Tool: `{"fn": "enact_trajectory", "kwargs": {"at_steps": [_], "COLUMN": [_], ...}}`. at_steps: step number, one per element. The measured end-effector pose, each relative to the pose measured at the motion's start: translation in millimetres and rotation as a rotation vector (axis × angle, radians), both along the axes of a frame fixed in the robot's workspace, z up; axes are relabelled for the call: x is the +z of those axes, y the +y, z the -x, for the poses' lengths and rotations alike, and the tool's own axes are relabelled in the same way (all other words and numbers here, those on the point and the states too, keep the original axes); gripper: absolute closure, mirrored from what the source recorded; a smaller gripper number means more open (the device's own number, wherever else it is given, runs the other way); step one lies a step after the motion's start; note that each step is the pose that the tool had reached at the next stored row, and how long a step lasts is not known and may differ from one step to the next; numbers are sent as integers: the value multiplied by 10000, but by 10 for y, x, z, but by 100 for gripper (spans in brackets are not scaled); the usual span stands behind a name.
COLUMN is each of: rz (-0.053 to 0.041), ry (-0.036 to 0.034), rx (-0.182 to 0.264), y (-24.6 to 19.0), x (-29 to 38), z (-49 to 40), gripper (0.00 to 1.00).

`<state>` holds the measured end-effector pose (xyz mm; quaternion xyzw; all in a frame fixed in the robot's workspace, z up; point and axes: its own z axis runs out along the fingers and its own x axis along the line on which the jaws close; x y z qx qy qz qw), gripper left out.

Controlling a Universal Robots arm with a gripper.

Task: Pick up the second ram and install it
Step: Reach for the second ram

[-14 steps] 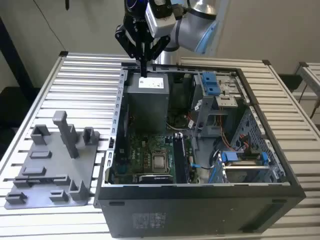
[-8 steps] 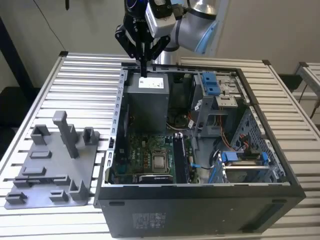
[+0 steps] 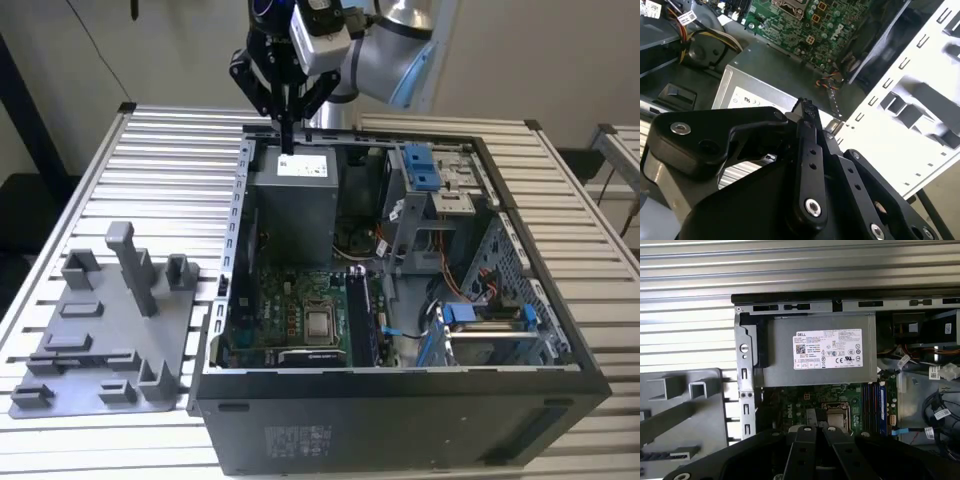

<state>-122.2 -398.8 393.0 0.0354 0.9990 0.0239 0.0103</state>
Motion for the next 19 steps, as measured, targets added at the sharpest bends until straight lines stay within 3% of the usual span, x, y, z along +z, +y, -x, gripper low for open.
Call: {"fn": "enact_trajectory", "kwargs": {"at_steps": [2,7,19], "rz": [2,13,34], "ry": [5,140,159], "rx": [3,5,98], "y": [1,0,0], "x": [-5,-27,-52], "z": [35,159,518], "gripper": [89,89,89]}}
